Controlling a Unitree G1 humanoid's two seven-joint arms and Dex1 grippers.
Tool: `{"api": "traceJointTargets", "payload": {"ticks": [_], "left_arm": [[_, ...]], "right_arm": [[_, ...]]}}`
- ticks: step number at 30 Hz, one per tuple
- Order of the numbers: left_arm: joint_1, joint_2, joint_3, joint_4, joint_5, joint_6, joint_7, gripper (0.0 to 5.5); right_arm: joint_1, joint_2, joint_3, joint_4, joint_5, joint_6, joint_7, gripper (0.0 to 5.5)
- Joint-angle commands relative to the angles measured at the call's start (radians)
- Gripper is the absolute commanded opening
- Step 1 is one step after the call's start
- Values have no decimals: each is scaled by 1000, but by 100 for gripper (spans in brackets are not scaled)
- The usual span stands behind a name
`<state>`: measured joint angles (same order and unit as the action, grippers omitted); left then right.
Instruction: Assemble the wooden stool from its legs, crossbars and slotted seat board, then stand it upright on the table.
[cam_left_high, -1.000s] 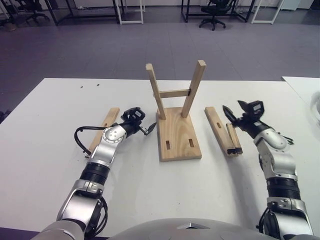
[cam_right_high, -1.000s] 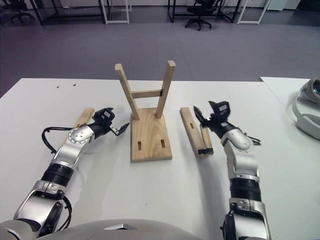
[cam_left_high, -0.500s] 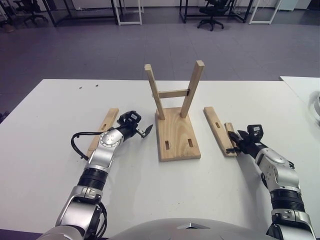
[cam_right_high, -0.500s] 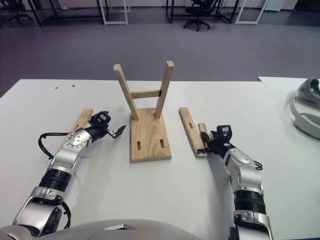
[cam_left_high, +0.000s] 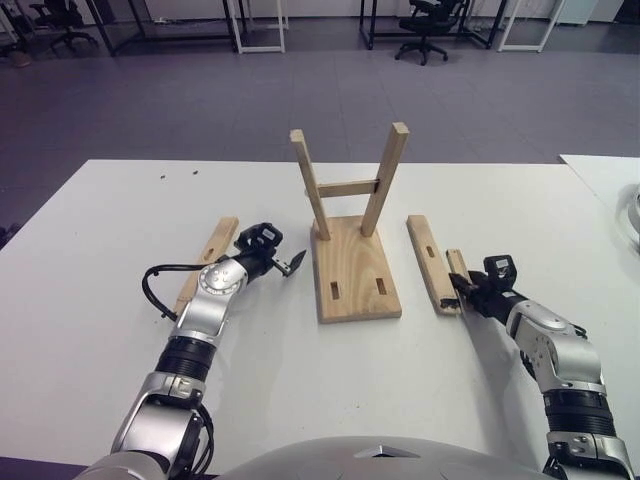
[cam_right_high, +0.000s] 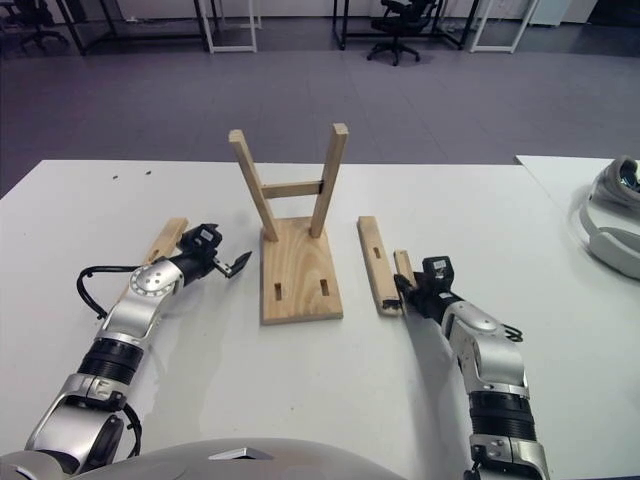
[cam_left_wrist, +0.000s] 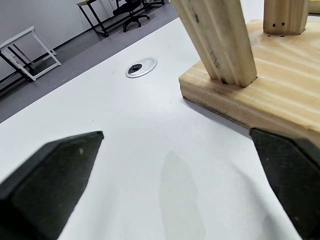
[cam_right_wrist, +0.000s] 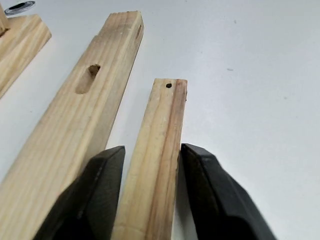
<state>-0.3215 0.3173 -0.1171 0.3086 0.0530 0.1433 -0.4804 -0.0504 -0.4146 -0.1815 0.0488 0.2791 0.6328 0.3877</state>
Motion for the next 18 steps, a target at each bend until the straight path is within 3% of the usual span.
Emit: {"api": "traceJointTargets", "payload": {"ticks": [1,5,10,14,18], "left_arm": [[8,10,-13,-31,20,18,10,540],[17,6,4,-147,-28,68,-13,540],[3,-87,106,-466,-372,355,-67,540],[-104,-270,211,-605,-763,603,39,540],[-169,-363,228,-578,-914,699,135,540]], "right_arm": [[56,-24,41,33,-24,104,3,137],[29,-97,47,53,-57,71,11,132],[-31,-124,-39,-41,-41,-193,40,132],[-17,-119,28,-342,26,-306,174,132],[-113,-41,155,-576,118,-290,192,132]]}}
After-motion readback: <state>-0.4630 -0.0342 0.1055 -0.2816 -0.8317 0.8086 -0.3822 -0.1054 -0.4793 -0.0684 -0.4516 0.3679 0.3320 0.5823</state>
